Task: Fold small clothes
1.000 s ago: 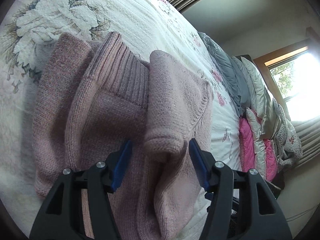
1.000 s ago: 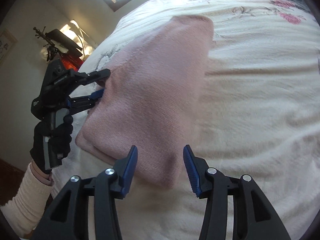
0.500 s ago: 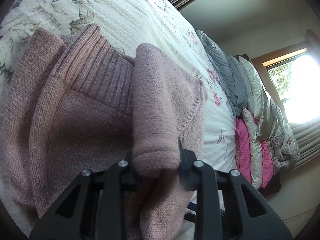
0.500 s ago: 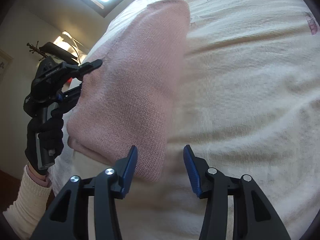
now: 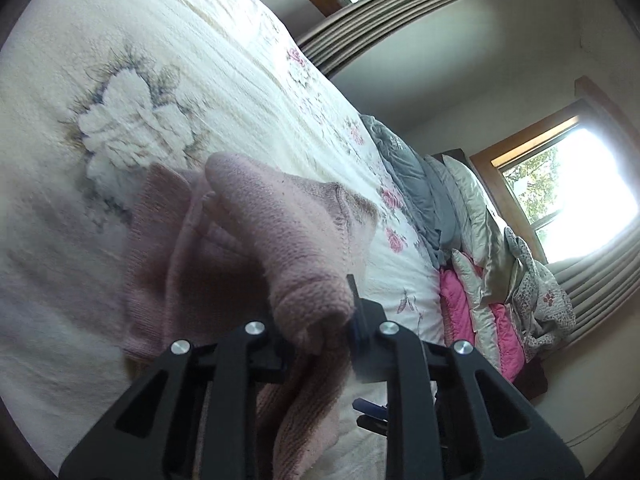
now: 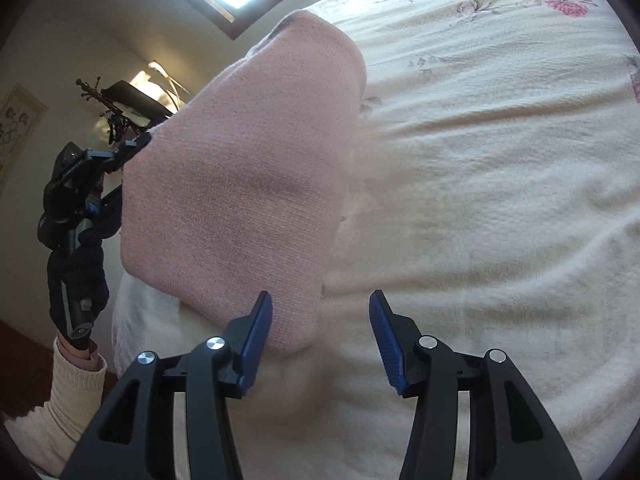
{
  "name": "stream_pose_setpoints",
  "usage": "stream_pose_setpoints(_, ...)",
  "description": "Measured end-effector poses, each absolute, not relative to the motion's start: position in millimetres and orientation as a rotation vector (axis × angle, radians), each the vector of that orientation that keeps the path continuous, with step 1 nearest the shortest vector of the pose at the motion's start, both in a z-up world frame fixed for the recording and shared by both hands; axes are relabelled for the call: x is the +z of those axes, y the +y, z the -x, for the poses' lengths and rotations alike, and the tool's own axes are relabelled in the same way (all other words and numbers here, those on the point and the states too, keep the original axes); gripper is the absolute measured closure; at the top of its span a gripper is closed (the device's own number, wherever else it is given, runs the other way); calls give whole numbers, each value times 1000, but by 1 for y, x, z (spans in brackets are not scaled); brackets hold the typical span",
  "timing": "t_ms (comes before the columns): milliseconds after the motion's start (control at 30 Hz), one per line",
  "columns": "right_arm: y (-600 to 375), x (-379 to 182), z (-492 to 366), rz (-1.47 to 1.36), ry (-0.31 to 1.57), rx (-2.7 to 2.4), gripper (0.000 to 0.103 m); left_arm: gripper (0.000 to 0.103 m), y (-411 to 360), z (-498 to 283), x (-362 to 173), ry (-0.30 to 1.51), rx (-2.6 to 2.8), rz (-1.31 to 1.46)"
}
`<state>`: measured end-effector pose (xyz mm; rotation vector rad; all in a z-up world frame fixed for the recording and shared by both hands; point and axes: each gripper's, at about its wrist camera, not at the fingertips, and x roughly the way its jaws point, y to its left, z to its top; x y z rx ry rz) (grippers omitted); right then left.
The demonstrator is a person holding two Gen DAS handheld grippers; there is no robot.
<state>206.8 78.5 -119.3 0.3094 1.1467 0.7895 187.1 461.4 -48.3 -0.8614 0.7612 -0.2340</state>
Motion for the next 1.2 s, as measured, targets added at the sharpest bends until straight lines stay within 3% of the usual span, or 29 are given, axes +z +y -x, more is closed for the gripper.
stream_pose_setpoints(267, 122, -119, -200, -280, 1165, 858, 48, 83, 486, -188, -121, 918, -180, 926)
stream_pose_setpoints(367, 136, -125, -199, -265, 1191, 864, 48, 79, 486, -184, -131, 899, -185, 945)
stream_pose_setpoints(467, 143, -131, -198, -244, 1214, 855, 47, 74, 489, -178, -125, 906, -186, 939)
stream_pose_setpoints(600, 141, -139, -201, -296, 1237, 860, 44, 59, 481, -154, -104, 894, -188, 840)
stream_pose_setpoints(667, 140, -142, -202, -302, 1237, 867, 50, 59, 468, -143, -93, 888, -220, 792)
stream_pose_setpoints(733, 141, -138, -200, -277, 1224, 859, 65, 55, 454, -136, -88, 906, -224, 729)
stream_pose_setpoints(800, 141, -133, -199, -268, 1213, 858, 72, 57, 444, -133, -88, 934, -183, 644)
stream_pose_setpoints(933, 137, -123, -197, -253, 1204, 846, 80, 75, 430, -135, -104, 986, -145, 566)
stream_pose_setpoints(1067, 141, -135, -200, -230, 1263, 808, 81, 83, 428, -132, -121, 991, -116, 513)
stream_pose_setpoints(1200, 152, -143, -205, -200, 1295, 801, 80, 84, 433, -130, -119, 998, -128, 525)
